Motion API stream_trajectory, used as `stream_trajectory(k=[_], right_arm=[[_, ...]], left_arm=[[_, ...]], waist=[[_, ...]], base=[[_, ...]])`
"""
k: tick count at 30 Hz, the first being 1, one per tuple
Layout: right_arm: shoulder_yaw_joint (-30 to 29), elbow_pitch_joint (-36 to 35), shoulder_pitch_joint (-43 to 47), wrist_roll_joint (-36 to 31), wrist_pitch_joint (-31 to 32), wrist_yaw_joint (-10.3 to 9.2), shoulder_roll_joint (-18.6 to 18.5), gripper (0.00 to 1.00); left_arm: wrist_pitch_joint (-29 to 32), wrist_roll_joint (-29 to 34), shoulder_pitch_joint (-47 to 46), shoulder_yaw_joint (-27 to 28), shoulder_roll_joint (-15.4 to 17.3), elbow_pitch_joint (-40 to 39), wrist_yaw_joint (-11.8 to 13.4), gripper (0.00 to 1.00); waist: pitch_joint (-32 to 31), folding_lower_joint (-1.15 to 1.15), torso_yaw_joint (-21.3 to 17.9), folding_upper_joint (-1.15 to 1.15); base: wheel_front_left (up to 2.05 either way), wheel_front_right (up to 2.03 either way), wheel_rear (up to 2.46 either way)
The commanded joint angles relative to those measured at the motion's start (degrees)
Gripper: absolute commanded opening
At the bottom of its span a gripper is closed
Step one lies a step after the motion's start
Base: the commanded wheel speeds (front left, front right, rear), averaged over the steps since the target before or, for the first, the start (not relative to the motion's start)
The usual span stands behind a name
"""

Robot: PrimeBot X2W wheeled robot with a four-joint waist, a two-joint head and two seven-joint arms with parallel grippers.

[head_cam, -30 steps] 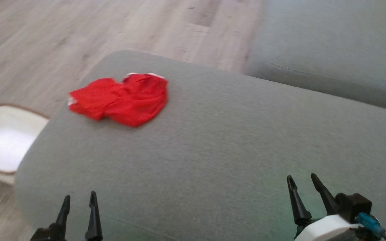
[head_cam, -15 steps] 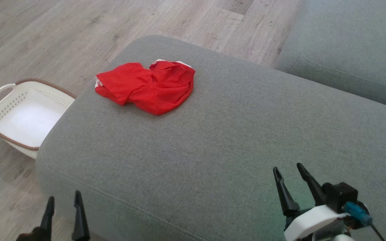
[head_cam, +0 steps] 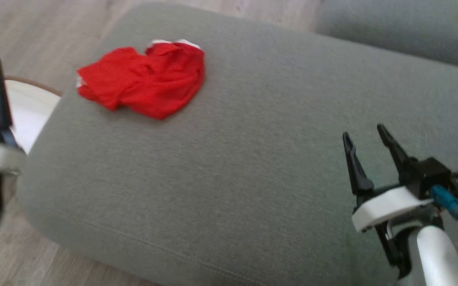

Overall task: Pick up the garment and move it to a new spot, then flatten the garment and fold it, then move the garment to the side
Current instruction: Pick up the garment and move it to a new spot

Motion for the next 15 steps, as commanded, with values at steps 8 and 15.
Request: stream_trajectory(k=[8, 15], right_arm=[[1.49, -9.3, -7.23, -4.96, 4.89, 0.21, -0.33, 1.0], [-0.16, -14.33, -8.44, -6.92, 7.52, 0.21, -0.33, 1.0]], left_arm=[[8.67, -3.31, -23.82, 0.73, 4.99, 13.85, -8.17, 1.0], [14.09, -5.43, -31.02, -2.18, 2.35, 28.88, -11.29, 1.0]], waist=[[12.76, -0.02, -14.1, 0.0], [18.6, -0.02, -17.95, 0.0]], base=[[0.0, 0.0, 0.0], [0.0, 0.0, 0.0]])
